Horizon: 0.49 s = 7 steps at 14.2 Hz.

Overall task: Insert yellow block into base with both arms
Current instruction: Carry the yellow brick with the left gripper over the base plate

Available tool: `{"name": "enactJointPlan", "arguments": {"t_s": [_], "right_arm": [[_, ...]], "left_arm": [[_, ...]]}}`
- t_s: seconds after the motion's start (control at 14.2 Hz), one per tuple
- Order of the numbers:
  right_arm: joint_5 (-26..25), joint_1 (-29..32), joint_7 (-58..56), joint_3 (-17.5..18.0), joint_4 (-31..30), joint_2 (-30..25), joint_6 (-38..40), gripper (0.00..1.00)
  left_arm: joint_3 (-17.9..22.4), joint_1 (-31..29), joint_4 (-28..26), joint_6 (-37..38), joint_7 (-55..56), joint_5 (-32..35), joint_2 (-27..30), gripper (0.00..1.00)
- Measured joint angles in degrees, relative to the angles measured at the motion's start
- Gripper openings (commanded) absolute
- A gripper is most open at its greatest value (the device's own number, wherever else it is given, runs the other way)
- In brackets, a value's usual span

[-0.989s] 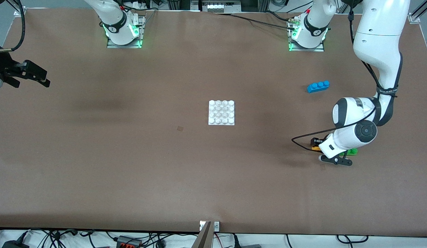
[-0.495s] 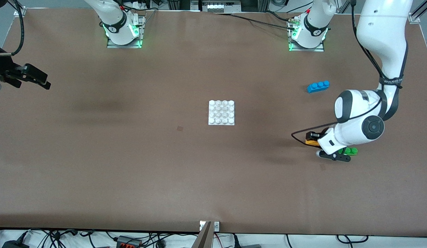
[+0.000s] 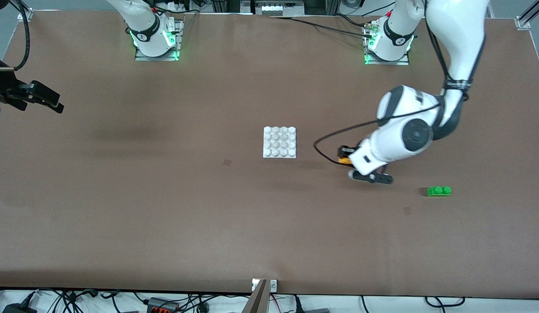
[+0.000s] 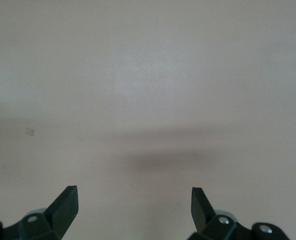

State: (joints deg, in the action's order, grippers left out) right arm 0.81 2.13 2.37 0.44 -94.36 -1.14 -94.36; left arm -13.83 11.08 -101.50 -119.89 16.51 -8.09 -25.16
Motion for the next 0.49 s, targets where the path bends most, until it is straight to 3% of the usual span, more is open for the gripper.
{"name": "enactJointPlan", "arguments": {"t_s": [0.49], "right_arm": [[0.00, -0.01, 0.02, 0.00, 0.01, 0.00, 0.00, 1.00]], "left_arm": [[-4.53, 6.91, -0.92, -7.51, 16.67, 2.08, -1.17, 0.51]]}}
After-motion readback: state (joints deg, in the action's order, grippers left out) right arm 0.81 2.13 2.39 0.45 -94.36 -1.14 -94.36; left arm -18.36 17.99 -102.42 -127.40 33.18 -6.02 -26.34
